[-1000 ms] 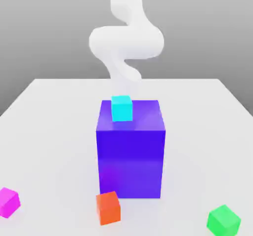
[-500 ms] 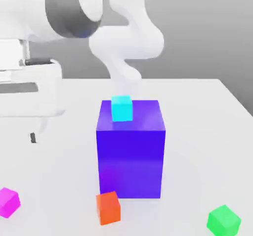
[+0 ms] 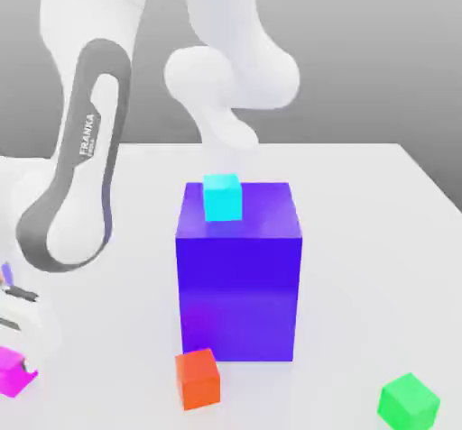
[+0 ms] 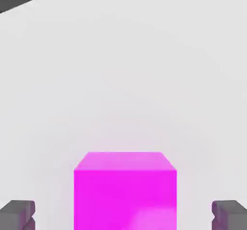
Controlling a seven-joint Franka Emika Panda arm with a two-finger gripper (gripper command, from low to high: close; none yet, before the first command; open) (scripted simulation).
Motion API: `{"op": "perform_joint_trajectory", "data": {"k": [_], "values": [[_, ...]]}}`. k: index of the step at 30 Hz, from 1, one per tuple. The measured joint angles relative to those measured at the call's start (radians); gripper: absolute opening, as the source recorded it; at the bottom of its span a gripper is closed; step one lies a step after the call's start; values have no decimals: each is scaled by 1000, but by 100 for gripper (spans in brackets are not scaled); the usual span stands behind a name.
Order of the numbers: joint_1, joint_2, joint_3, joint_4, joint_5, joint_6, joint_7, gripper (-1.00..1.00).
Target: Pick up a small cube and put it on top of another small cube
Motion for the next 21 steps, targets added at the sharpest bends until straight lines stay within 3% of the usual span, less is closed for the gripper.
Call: {"op": "perform_joint_trajectory", "data": {"k": [6, 11, 21], "values": [[0, -2, -1, -1, -2, -2, 1, -100], [90, -146, -83, -38, -110, -109, 82, -100], [396, -205, 94, -30, -230, -176, 193, -100]]}}
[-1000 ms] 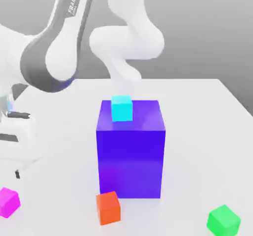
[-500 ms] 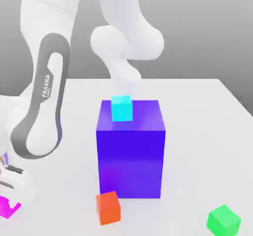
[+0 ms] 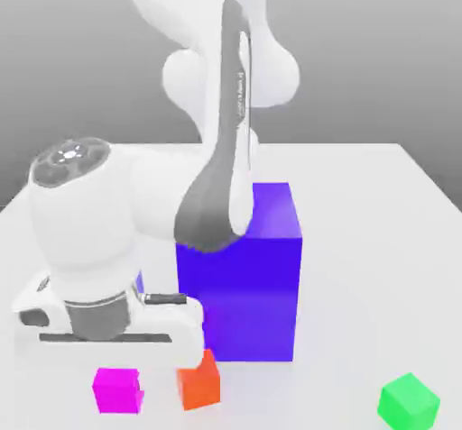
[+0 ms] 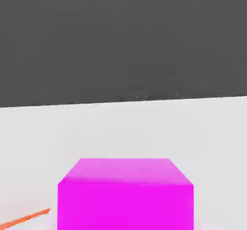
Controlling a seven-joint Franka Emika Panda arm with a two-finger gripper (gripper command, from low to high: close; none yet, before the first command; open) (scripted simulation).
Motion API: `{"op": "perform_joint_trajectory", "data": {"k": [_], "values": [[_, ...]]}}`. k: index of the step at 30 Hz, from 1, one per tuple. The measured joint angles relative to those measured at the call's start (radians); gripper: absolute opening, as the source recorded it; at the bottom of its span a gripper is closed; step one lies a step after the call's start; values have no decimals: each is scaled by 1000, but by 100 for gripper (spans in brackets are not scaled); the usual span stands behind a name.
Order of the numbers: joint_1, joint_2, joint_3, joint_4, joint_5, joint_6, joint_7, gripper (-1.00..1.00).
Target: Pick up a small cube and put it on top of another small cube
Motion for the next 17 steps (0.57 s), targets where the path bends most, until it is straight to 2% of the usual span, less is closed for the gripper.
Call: {"op": "perform_joint_trajectory", "data": {"k": [9, 13, 14, 17], "values": [[272, -72, 155, -1, -141, -31, 123, -100], [344, 26, 195, 16, -178, 62, 155, -100], [347, 52, 197, 18, -179, 86, 155, 100], [347, 52, 197, 18, -179, 86, 155, 100]]}}
